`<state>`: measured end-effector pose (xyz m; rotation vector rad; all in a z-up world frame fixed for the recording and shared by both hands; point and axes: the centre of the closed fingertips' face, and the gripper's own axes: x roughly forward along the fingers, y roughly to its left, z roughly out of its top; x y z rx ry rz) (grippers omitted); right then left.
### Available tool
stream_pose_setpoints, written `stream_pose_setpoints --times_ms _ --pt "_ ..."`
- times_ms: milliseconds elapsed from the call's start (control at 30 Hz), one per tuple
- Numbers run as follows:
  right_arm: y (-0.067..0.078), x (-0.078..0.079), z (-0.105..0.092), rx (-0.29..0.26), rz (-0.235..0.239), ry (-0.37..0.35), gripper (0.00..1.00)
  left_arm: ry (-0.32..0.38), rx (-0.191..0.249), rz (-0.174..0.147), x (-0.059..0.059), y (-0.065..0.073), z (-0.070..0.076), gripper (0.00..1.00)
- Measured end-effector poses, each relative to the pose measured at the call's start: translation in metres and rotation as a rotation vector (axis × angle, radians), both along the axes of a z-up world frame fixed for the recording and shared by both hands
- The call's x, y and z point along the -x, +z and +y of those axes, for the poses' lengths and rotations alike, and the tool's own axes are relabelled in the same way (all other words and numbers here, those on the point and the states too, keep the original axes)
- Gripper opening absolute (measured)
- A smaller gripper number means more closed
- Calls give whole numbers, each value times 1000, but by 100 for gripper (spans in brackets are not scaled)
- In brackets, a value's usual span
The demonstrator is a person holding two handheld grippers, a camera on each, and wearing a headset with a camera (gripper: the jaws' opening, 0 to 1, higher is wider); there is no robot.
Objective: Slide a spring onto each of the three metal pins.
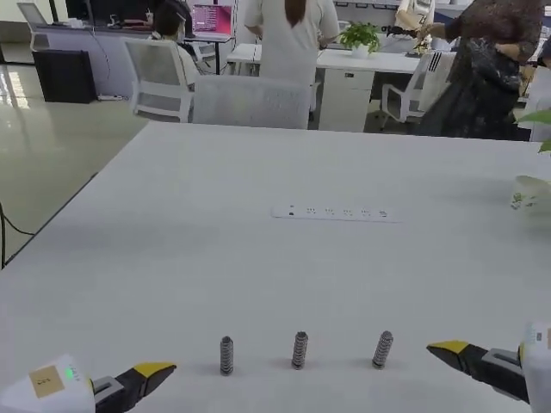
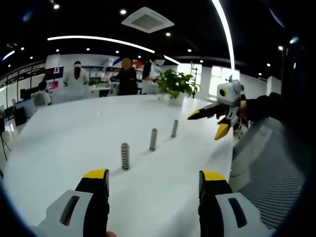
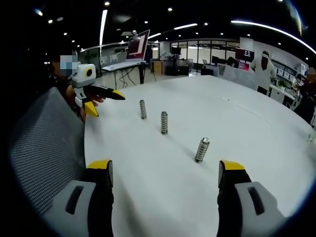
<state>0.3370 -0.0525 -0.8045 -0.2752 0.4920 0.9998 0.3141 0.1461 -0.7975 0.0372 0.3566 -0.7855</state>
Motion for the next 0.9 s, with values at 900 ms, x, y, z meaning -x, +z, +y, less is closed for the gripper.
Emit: stream_pose_setpoints --times_ms 900 --pt "-5 -1 -4 -9 42 -37 91 -21 -3 26 -1 -8 -5 70"
